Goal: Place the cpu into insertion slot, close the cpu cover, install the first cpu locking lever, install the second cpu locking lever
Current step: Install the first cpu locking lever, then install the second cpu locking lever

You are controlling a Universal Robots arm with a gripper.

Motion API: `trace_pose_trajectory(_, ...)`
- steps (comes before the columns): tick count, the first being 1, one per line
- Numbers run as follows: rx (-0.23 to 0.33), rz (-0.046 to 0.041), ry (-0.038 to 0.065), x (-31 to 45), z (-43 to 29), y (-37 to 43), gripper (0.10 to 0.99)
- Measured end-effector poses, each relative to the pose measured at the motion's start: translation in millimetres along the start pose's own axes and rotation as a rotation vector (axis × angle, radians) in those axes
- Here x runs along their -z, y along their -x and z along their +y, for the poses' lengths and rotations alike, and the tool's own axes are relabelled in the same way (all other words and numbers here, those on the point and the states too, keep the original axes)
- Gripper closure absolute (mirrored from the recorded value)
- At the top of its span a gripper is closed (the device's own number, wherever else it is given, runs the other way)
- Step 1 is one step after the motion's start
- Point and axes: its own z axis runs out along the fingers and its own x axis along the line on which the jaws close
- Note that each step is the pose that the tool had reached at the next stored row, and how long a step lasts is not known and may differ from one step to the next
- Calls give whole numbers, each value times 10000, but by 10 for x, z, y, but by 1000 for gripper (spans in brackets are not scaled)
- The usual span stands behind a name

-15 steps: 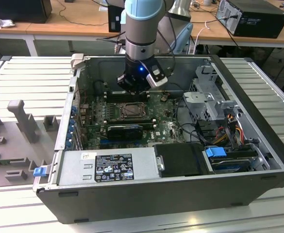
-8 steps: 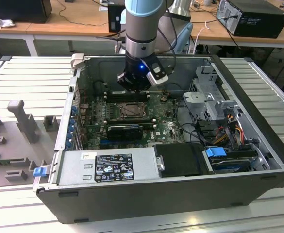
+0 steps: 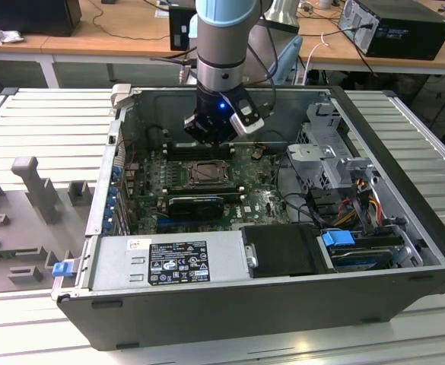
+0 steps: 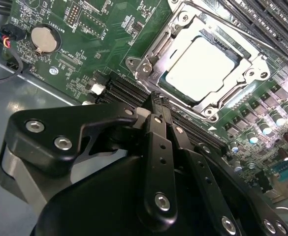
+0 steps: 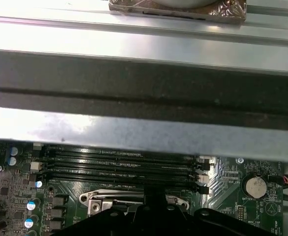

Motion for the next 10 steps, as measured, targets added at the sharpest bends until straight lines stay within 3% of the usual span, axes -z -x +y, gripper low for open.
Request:
trace_pose_trajectory(7,0,1,-2,3,-23,-1,980)
trace_pose_trajectory(10,1,4,-50,4,-35,-2,980)
